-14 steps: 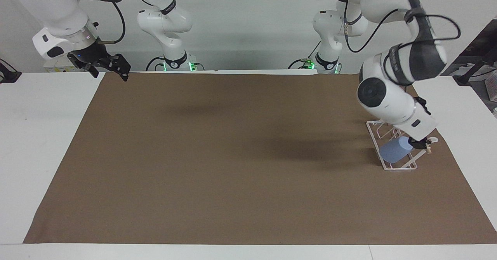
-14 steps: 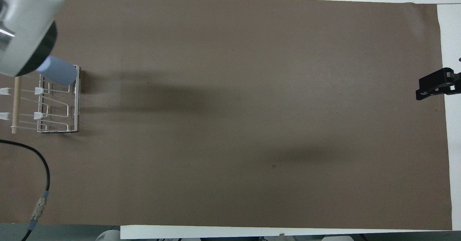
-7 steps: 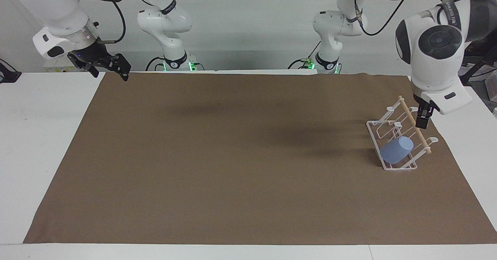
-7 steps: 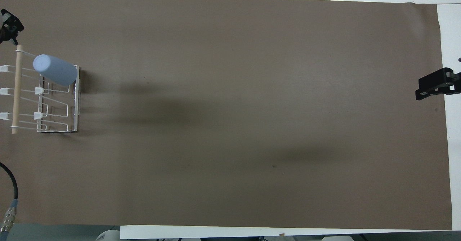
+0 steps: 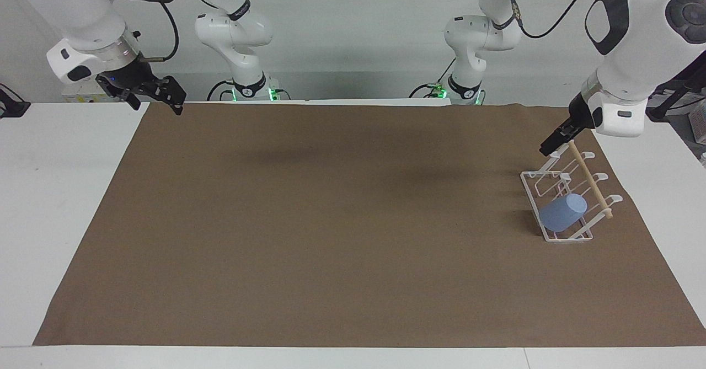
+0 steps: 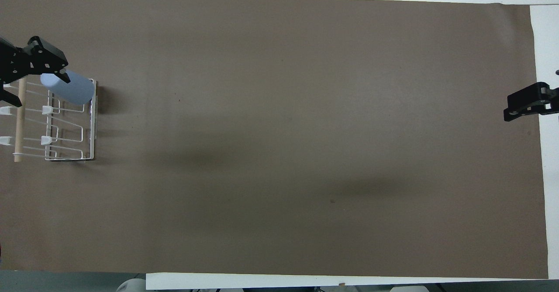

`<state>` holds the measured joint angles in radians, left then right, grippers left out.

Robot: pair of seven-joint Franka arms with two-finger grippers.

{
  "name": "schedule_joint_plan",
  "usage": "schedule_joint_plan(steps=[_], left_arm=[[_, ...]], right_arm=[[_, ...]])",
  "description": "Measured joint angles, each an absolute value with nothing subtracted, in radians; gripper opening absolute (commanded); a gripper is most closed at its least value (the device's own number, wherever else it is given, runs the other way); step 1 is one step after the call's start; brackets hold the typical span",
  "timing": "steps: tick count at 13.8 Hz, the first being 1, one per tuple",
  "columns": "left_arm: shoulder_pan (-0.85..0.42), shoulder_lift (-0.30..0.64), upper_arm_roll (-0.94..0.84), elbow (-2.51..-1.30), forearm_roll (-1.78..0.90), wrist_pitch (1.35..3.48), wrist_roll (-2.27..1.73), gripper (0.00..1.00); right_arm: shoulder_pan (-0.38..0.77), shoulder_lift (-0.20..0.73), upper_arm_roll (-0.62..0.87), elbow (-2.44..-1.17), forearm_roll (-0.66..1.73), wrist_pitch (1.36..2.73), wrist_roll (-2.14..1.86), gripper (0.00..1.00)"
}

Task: Hang cup on cup holder
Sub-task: 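Release the cup and lift the left gripper away from the rack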

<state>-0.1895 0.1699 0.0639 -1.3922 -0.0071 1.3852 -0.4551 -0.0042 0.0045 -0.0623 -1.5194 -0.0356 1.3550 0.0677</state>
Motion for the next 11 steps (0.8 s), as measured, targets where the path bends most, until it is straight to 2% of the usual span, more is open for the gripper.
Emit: schedule_joint_plan(steps=[4,11], left_arm=[[-0.189,0.135,0.065,-1.392,-0.01,1.385,-0.087,1.0],[-0.189,0.103,0.059,-1.393,0.011,1.487,-0.028,1.0]], right_arm=[[-0.003,0.005,-0.061,-1.52,-0.036,1.355,0.068,0.99],[-0.003,0.004,-0.061,-1.521,-0.036,1.359,0.068,0.99]])
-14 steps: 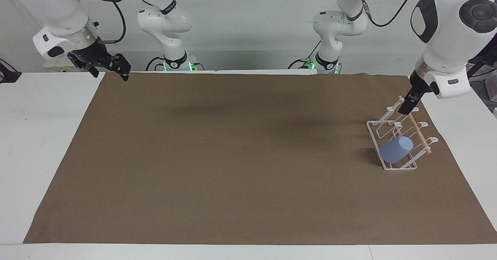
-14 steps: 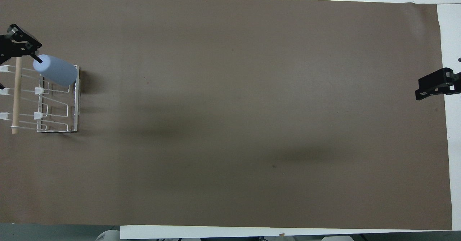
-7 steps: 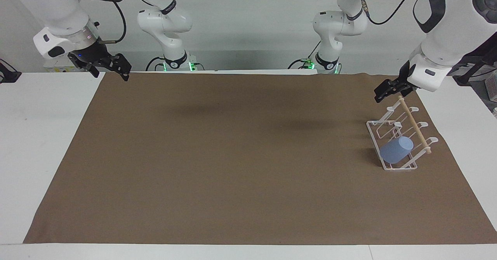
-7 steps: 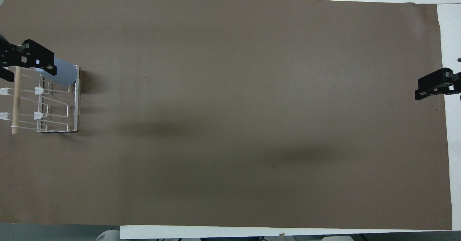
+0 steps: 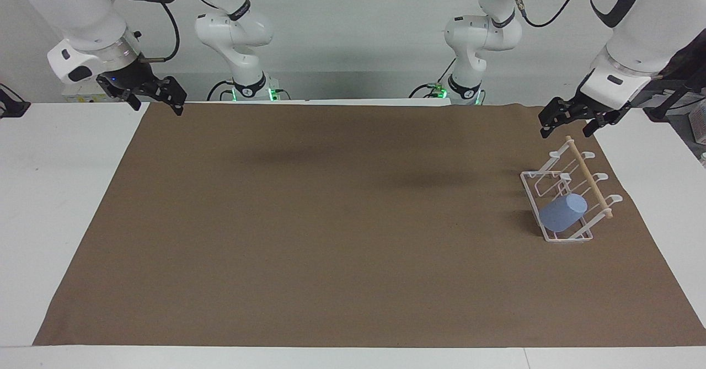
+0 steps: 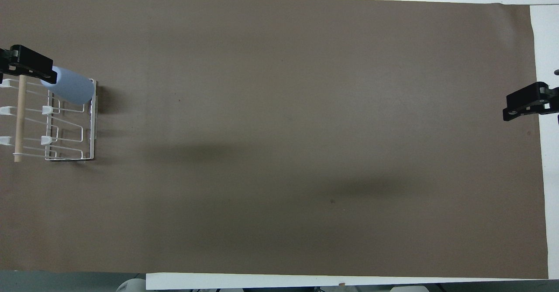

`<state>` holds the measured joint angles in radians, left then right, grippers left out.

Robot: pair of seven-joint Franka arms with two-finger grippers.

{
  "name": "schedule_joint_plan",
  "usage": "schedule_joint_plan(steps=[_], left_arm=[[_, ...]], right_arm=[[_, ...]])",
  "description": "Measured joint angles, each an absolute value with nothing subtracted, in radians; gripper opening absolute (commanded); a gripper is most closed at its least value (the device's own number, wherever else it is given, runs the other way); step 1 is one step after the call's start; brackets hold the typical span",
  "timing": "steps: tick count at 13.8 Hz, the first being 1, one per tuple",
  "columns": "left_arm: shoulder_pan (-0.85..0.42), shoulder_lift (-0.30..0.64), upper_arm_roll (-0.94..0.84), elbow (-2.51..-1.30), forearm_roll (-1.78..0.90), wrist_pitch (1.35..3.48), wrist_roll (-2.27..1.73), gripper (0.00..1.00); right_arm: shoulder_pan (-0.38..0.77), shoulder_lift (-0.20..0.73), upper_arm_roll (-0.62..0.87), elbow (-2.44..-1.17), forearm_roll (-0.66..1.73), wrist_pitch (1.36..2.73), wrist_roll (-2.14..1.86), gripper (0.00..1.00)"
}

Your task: Hang cup on cup holder

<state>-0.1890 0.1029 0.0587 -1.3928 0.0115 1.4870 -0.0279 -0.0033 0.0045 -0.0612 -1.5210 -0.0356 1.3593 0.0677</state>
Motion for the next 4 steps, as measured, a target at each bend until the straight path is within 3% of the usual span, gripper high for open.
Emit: schedule_joint_plan(steps=[4], left_arm=[[-0.188,0.049,0.061,-1.465,0.012,1.566,-0.078,1.0]], right_arm=[[-0.003,0.004,-0.061,-1.521,-0.036,1.36,0.068,0.99]])
